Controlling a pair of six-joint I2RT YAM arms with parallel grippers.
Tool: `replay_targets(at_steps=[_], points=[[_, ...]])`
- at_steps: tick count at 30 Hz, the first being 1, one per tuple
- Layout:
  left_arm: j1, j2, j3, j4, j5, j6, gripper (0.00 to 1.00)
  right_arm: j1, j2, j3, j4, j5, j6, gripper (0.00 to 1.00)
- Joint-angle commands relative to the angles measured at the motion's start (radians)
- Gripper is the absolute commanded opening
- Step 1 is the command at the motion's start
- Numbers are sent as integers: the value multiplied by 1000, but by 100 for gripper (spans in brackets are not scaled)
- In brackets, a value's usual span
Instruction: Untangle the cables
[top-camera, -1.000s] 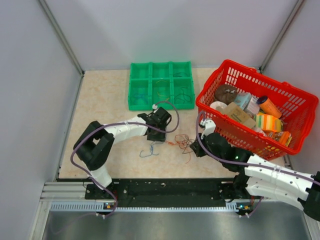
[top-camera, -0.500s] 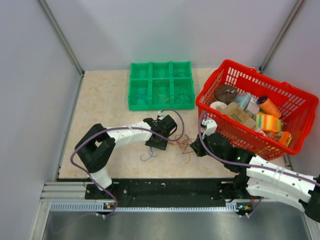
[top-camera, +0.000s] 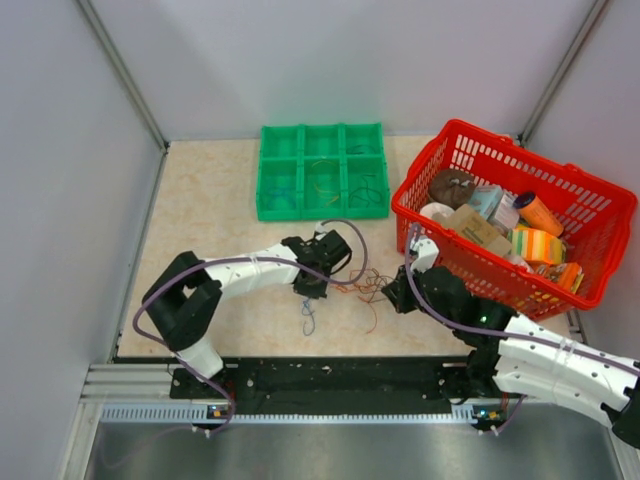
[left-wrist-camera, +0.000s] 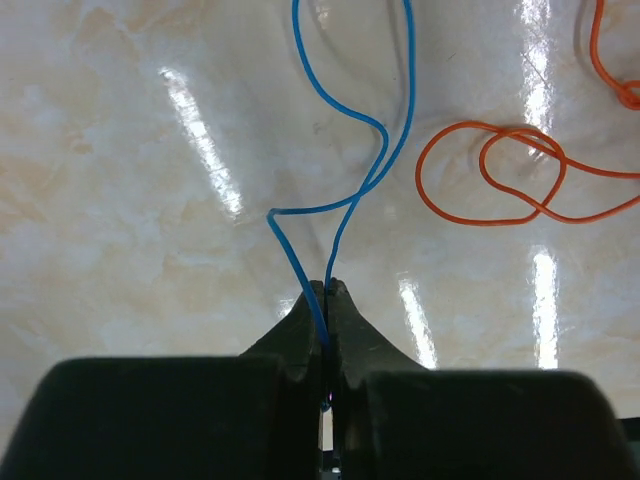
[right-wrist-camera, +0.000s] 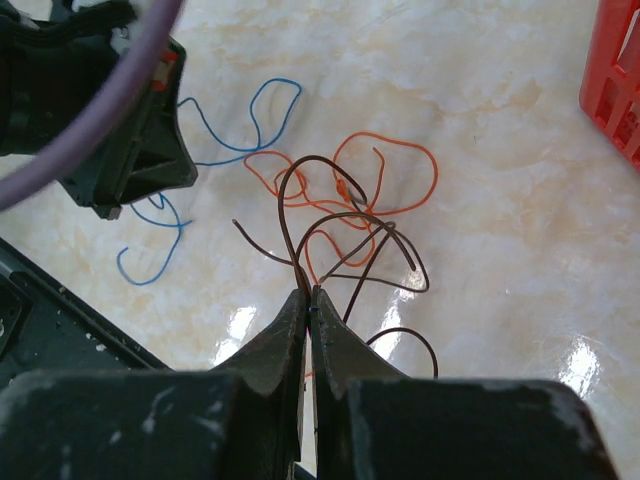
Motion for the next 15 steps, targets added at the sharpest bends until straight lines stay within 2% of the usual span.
replay_targets(at_steps=[1, 2, 5, 8, 12, 15], points=[[28, -189, -33, 48, -57, 7, 0, 7, -31, 36, -5, 14, 8, 0], [76, -245, -57, 101, -19, 19, 0, 7, -33, 36, -5, 12, 9, 0], [276, -360, -103, 244, 250, 2, 0, 9, -36, 43, -5, 11, 8, 0], [438, -379, -81, 371, 384, -45, 0, 7, -36, 46, -9, 6, 8, 0], [565, -247, 97, 353, 436, -151, 0, 9, -39, 49, -10, -3, 11, 0], [660, -75, 199, 413, 595, -281, 0, 7, -48, 54, -19, -14, 9, 0]])
